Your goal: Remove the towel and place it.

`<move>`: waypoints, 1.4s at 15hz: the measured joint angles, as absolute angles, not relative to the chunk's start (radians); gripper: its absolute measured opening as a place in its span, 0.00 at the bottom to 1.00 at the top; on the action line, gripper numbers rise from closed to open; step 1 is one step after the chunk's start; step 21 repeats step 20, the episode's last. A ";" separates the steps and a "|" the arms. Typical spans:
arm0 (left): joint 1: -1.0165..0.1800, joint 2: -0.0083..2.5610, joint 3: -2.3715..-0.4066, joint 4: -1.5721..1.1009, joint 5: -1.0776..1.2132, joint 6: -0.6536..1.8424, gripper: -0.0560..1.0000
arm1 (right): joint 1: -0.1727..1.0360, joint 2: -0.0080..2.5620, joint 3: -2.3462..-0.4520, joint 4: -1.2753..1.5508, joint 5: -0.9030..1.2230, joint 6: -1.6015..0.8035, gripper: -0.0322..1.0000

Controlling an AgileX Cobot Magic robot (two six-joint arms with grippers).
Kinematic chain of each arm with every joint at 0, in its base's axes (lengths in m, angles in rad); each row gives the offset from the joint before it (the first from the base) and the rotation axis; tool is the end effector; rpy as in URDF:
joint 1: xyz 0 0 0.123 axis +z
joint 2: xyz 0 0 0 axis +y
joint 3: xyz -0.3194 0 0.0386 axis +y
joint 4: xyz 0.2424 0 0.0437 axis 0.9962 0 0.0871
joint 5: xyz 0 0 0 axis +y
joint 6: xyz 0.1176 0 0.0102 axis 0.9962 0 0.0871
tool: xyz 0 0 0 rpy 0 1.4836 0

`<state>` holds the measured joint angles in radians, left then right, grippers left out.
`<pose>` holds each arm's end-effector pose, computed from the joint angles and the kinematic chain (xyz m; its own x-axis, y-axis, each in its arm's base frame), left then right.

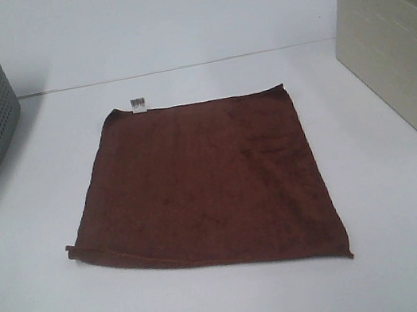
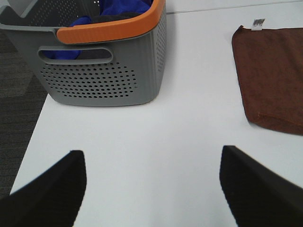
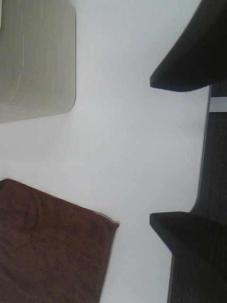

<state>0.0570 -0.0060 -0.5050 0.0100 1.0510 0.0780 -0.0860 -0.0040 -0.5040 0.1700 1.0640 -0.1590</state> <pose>-0.0235 -0.0003 0.2646 -0.4406 0.0579 -0.8958 -0.0283 0.9965 0.0783 -0.0230 0.0195 0.2642 -0.4398 -0.0373 -0.8973 -0.0805 0.9968 -0.0020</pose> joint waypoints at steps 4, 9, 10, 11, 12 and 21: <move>0.057 -0.006 -0.505 0.010 1.051 0.078 0.76 | -0.086 -0.004 -0.504 0.170 1.064 -0.166 0.64; 0.057 -0.006 -0.505 0.010 1.051 0.077 0.76 | -0.086 -0.004 -0.504 0.161 1.064 -0.173 0.64; 0.057 -0.006 -0.505 0.010 1.051 0.077 0.76 | -0.086 -0.004 -0.504 0.161 1.064 -0.175 0.64; 0.057 -0.006 -0.505 0.010 1.051 0.077 0.76 | -0.086 -0.004 -0.504 0.161 1.064 -0.175 0.64; 0.057 -0.006 -0.505 0.010 1.051 0.077 0.76 | -0.086 -0.004 -0.504 0.161 1.064 -0.175 0.64; 0.057 -0.006 -0.505 0.010 1.051 0.077 0.76 | -0.086 -0.004 -0.504 0.161 1.064 -0.175 0.64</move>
